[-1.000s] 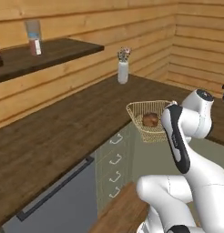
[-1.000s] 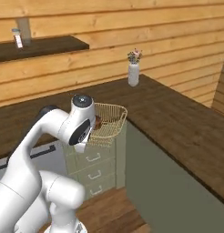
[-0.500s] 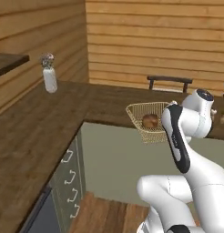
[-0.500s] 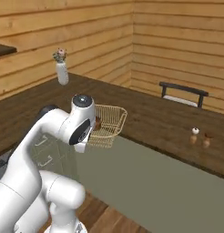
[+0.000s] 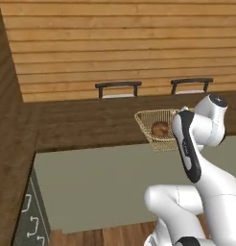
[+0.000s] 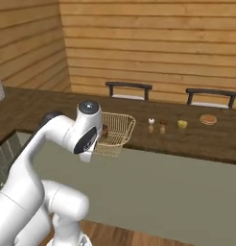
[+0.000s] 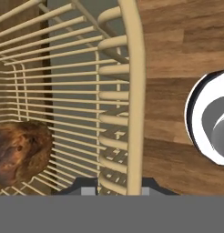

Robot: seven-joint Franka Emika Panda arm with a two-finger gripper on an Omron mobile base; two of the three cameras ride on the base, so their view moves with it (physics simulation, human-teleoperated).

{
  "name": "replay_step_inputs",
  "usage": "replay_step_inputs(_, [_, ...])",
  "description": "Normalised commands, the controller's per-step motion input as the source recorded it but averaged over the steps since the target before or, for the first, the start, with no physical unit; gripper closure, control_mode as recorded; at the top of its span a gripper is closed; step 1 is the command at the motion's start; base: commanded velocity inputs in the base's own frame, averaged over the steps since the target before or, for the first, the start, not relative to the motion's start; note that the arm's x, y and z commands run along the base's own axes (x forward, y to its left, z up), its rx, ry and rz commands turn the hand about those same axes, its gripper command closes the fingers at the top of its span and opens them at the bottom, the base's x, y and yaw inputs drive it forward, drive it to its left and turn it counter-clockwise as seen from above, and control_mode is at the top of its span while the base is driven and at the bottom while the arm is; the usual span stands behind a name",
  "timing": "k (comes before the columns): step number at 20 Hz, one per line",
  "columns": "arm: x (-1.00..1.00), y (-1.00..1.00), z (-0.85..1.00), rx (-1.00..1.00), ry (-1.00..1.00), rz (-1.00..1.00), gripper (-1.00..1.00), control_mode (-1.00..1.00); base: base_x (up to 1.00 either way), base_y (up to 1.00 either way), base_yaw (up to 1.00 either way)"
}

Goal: Open the cabinet, pick up the bread from the cabinet and place it in the basket. Then move the basket to the dining counter.

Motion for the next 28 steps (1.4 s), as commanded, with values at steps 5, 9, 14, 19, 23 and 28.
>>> replay_step_inputs(5, [0.00, 0.00, 0.00, 0.00, 0.00, 0.00, 1.00, 1.00, 0.13, 0.16, -0.33])
replay_step_inputs(9, [0.00, 0.00, 0.00, 0.00, 0.00, 0.00, 1.00, 1.00, 0.59, 0.31, -0.21])
replay_step_inputs(14, [0.00, 0.00, 0.00, 0.00, 0.00, 0.00, 1.00, 1.00, 0.77, 0.40, -0.09])
replay_step_inputs(19, [0.00, 0.00, 0.00, 0.00, 0.00, 0.00, 1.00, 1.00, 0.41, 0.29, 0.00])
replay_step_inputs(23, [0.00, 0.00, 0.00, 0.00, 0.00, 0.00, 1.00, 1.00, 0.35, 0.15, 0.00])
replay_step_inputs(28, [0.04, 0.03, 0.00, 0.01, -0.10, 0.00, 1.00, -1.00, 0.28, 0.17, 0.00])
